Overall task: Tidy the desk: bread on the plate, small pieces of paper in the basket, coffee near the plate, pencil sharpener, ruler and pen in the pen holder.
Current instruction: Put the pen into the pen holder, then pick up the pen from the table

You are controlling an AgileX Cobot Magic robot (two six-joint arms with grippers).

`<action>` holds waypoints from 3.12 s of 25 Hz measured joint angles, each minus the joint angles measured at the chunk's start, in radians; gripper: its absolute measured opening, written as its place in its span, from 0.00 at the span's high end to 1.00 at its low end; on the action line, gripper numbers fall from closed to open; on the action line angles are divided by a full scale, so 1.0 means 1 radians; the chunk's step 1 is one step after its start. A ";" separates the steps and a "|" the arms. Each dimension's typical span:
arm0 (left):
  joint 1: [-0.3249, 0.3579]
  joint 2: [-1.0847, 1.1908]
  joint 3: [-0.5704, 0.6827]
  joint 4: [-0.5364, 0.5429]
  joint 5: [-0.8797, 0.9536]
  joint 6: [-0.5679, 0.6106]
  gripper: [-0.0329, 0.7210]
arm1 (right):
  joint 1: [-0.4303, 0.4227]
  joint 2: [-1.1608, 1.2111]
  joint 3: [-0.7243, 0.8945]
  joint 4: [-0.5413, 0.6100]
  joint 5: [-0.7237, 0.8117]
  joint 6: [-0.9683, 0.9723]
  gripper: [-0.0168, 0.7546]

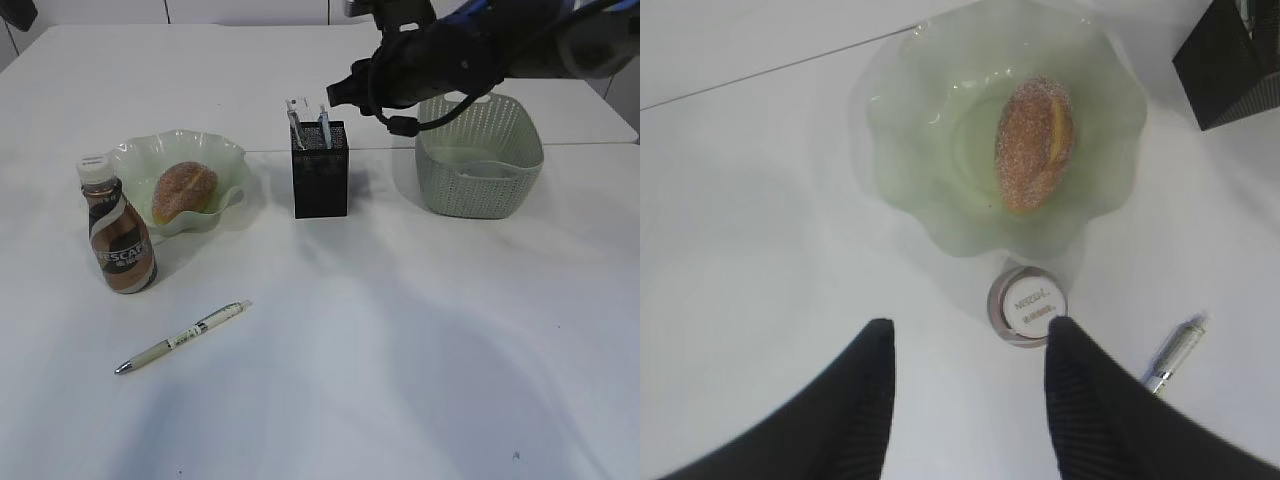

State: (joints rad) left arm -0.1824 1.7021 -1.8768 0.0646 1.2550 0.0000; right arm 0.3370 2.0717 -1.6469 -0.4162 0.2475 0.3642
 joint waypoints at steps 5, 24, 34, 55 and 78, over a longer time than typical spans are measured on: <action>-0.034 0.000 0.000 0.000 0.000 0.000 0.50 | 0.000 -0.063 0.000 0.047 0.181 0.000 0.54; -0.210 0.000 0.000 -0.011 0.000 0.000 0.50 | 0.000 -0.220 -0.180 0.495 0.984 -0.267 0.55; -0.220 0.000 0.027 -0.083 0.000 0.000 0.50 | 0.000 -0.358 -0.131 0.544 0.996 -0.253 0.55; -0.260 0.102 0.200 -0.133 -0.010 0.117 0.49 | 0.000 -0.533 0.097 0.553 1.000 -0.247 0.55; -0.300 0.301 0.307 -0.065 -0.034 0.123 0.46 | 0.000 -0.533 0.097 0.553 1.000 -0.247 0.55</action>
State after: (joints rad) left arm -0.4823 2.0034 -1.5701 0.0000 1.2214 0.1227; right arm 0.3370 1.5384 -1.5501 0.1363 1.2476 0.1175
